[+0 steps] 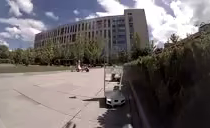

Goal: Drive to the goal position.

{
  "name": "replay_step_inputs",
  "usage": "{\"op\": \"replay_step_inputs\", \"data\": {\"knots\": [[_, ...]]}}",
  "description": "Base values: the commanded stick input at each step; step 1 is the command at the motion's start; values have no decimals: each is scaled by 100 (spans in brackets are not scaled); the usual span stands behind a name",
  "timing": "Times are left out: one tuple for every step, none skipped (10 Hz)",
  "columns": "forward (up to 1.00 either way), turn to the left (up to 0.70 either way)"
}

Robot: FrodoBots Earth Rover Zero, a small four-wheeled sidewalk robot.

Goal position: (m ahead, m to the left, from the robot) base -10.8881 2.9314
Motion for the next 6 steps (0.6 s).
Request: {"op": "replay_step_inputs", "data": {"knots": [[3,0],[1,0],[0,0],[0,0],[0,0],[4,0]]}}
